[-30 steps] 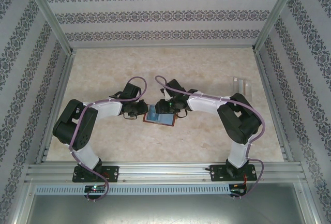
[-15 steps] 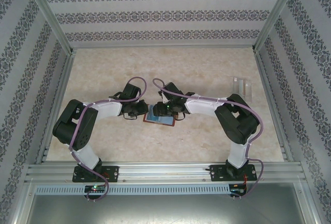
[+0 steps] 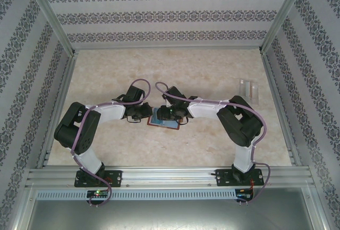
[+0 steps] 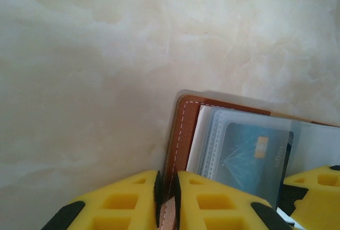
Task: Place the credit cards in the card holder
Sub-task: Insert the credit card into the card slot.
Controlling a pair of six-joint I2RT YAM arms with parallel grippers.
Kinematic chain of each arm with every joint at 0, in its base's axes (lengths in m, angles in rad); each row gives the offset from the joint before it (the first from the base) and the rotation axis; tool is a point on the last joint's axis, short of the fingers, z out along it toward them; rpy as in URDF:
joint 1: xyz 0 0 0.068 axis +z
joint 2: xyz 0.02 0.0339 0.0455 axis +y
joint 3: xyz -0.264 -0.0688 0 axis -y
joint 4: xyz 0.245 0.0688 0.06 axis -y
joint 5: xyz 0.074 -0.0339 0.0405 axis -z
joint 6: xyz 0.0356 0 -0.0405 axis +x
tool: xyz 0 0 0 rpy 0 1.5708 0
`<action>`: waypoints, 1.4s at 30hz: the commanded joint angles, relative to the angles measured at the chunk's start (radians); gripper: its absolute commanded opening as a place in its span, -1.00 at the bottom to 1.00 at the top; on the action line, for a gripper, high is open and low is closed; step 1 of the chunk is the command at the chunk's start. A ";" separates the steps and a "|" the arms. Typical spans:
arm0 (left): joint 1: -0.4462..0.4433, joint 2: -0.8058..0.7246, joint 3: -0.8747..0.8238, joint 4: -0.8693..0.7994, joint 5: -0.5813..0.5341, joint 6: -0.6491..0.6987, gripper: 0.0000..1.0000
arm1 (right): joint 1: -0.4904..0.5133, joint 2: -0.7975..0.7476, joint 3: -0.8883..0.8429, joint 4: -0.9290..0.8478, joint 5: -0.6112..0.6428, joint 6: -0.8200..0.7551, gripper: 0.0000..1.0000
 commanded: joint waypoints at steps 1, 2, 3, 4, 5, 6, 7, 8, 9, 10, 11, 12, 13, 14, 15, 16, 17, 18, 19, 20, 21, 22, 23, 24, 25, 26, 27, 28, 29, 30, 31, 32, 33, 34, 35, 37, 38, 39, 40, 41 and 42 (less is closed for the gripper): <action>-0.009 0.030 -0.024 -0.002 0.074 -0.018 -0.63 | 0.021 0.030 0.028 0.008 0.011 -0.002 -0.33; -0.009 0.030 -0.025 -0.003 0.072 -0.018 -0.63 | 0.025 0.030 0.036 0.001 0.016 -0.010 -0.34; -0.011 0.031 -0.021 -0.007 0.073 -0.015 -0.63 | 0.028 0.031 0.046 -0.008 0.023 -0.018 -0.34; -0.010 0.031 -0.019 -0.010 0.072 -0.016 -0.63 | 0.033 0.034 0.053 -0.018 0.027 -0.024 -0.34; -0.011 0.029 -0.020 -0.010 0.073 -0.017 -0.63 | 0.035 0.037 0.062 -0.022 0.027 -0.027 -0.34; -0.009 0.027 -0.022 -0.006 0.074 -0.020 -0.63 | 0.037 0.039 0.068 -0.025 0.024 -0.030 -0.34; -0.009 0.025 -0.025 0.001 0.077 -0.023 -0.63 | 0.038 0.041 0.071 -0.025 0.022 -0.032 -0.34; -0.010 0.026 -0.025 0.006 0.080 -0.025 -0.63 | 0.041 0.041 0.074 -0.025 0.023 -0.036 -0.34; -0.009 0.027 -0.023 0.005 0.082 -0.027 -0.63 | 0.040 0.042 0.077 -0.025 0.022 -0.040 -0.34; -0.010 0.028 -0.020 0.001 0.084 -0.025 -0.63 | 0.039 0.040 0.076 -0.028 0.025 -0.041 -0.33; -0.010 0.027 -0.019 -0.002 0.084 -0.026 -0.63 | 0.038 0.035 0.074 -0.032 0.028 -0.042 -0.33; -0.010 0.024 -0.021 0.000 0.083 -0.027 -0.62 | 0.034 0.027 0.071 -0.035 0.028 -0.045 -0.33; -0.010 0.022 -0.025 0.003 0.084 -0.030 -0.62 | 0.031 0.013 0.066 -0.045 0.034 -0.049 -0.32; -0.009 0.020 -0.026 0.003 0.083 -0.030 -0.61 | 0.029 -0.006 0.058 -0.061 0.053 -0.052 -0.30; -0.010 0.020 -0.028 0.000 0.081 -0.027 -0.59 | 0.027 -0.026 0.050 -0.073 0.069 -0.056 -0.30; -0.010 0.020 -0.026 -0.007 0.076 -0.024 -0.56 | 0.024 -0.049 0.039 -0.089 0.082 -0.059 -0.30; -0.009 0.020 -0.025 -0.012 0.073 -0.022 -0.54 | 0.018 -0.069 0.029 -0.107 0.089 -0.061 -0.29; -0.008 0.018 -0.025 -0.013 0.072 -0.022 -0.53 | 0.014 -0.086 0.021 -0.124 0.094 -0.060 -0.28; -0.008 0.016 -0.027 -0.011 0.075 -0.024 -0.53 | 0.010 -0.106 0.014 -0.145 0.098 -0.061 -0.27; -0.008 0.016 -0.027 -0.008 0.078 -0.026 -0.51 | 0.011 -0.126 0.001 -0.158 0.105 -0.066 -0.25; -0.008 0.017 -0.026 -0.006 0.080 -0.028 -0.47 | 0.010 -0.146 -0.013 -0.172 0.117 -0.069 -0.25; -0.008 0.019 -0.022 -0.007 0.081 -0.027 -0.44 | 0.010 -0.163 -0.029 -0.179 0.131 -0.071 -0.24; -0.008 0.020 -0.018 -0.011 0.081 -0.025 -0.39 | 0.009 -0.186 -0.047 -0.185 0.152 -0.071 -0.23; -0.008 0.019 -0.014 -0.017 0.082 -0.025 -0.32 | 0.007 -0.207 -0.067 -0.195 0.179 -0.068 -0.22; -0.008 0.016 -0.013 -0.019 0.081 -0.026 -0.25 | 0.007 -0.226 -0.082 -0.204 0.203 -0.067 -0.21; -0.008 0.012 -0.016 -0.016 0.083 -0.030 -0.19 | 0.005 -0.245 -0.097 -0.217 0.231 -0.067 -0.20; -0.008 0.009 -0.019 -0.010 0.087 -0.034 -0.15 | 0.006 -0.269 -0.114 -0.238 0.275 -0.062 -0.17; -0.008 0.007 -0.020 -0.008 0.089 -0.033 -0.12 | 0.007 -0.285 -0.126 -0.254 0.309 -0.055 -0.15; -0.008 0.006 -0.018 -0.013 0.093 -0.030 -0.09 | 0.006 -0.300 -0.140 -0.270 0.344 -0.043 -0.12; -0.007 0.005 -0.015 -0.023 0.095 -0.023 -0.07 | 0.006 -0.316 -0.154 -0.284 0.381 -0.022 -0.08; -0.008 0.004 -0.013 -0.031 0.096 -0.019 -0.05 | 0.005 -0.328 -0.169 -0.290 0.402 -0.004 -0.07; -0.008 0.000 -0.013 -0.037 0.097 -0.017 -0.04 | 0.006 -0.342 -0.186 -0.294 0.421 0.021 -0.07; -0.008 -0.006 -0.018 -0.036 0.096 -0.017 -0.03 | 0.004 -0.351 -0.199 -0.289 0.432 0.042 -0.06; -0.008 -0.009 -0.022 -0.032 0.097 -0.017 -0.03 | 0.004 -0.353 -0.203 -0.289 0.439 0.053 -0.05; -0.008 -0.008 -0.023 -0.033 0.097 -0.013 -0.02 | 0.004 -0.351 -0.205 -0.288 0.453 0.065 -0.05; -0.008 -0.004 -0.021 -0.038 0.096 -0.009 -0.01 | 0.000 -0.330 -0.198 -0.288 0.463 0.085 -0.07; -0.008 -0.003 -0.019 -0.041 0.097 -0.009 -0.01 | -0.001 -0.322 -0.196 -0.283 0.461 0.094 -0.06; -0.008 -0.003 -0.020 -0.042 0.100 -0.012 -0.01 | -0.001 -0.319 -0.194 -0.276 0.459 0.103 -0.07; -0.008 -0.005 -0.024 -0.035 0.104 -0.015 0.00 | -0.001 -0.318 -0.194 -0.272 0.461 0.110 -0.06; -0.008 -0.005 -0.029 -0.029 0.104 -0.017 -0.01 | -0.002 -0.321 -0.193 -0.270 0.466 0.114 -0.05; -0.008 -0.006 -0.030 -0.031 0.104 -0.016 0.00 | -0.001 -0.326 -0.194 -0.271 0.474 0.116 0.01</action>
